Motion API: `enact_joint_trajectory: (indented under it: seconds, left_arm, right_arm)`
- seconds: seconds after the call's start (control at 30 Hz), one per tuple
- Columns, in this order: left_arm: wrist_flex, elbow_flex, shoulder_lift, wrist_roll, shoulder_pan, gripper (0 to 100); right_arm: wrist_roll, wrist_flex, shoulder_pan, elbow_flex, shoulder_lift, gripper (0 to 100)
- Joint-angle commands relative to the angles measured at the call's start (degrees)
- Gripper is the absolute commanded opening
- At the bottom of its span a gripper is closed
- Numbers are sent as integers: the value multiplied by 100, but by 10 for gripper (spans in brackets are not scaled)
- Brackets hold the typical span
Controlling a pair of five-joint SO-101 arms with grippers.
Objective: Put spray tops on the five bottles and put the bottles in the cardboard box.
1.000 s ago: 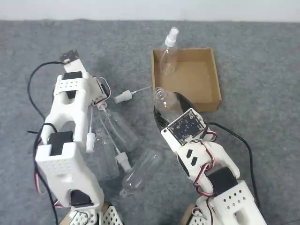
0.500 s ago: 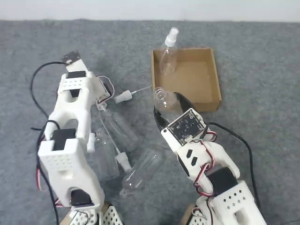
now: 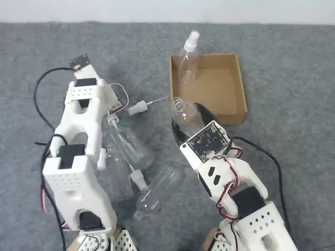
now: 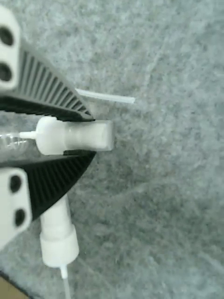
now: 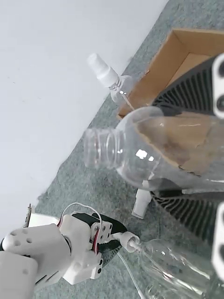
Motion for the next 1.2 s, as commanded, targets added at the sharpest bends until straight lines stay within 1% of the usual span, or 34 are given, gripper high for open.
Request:
enact_joint_trajectory:
  seconds: [0.0,0.3,0.73,0.8,0.9,1.03,1.17]
  left_arm:
    - [-79,-215,-88,62,-18,11]
    - [229,-198,-404,35,-149,11]
    - [237,-198,-457,26,-167,11]
    - [237,-207,-510,26,-281,11]
    - [237,-189,-791,35,-501,11]
    - [193,189,-1257,44,-554,10]
    - [-158,769,-1881,53,-563,10]
  right_arm:
    - [-9,-171,66,-62,-127,45]
    - [-9,-171,66,-62,-127,45]
    - [-9,-171,66,-62,-136,45]
    - [114,-171,66,-62,-136,45]
    - [237,-171,48,-62,-119,43]
    - [237,-171,40,-62,-119,43]
    - [255,-171,40,-62,-119,42]
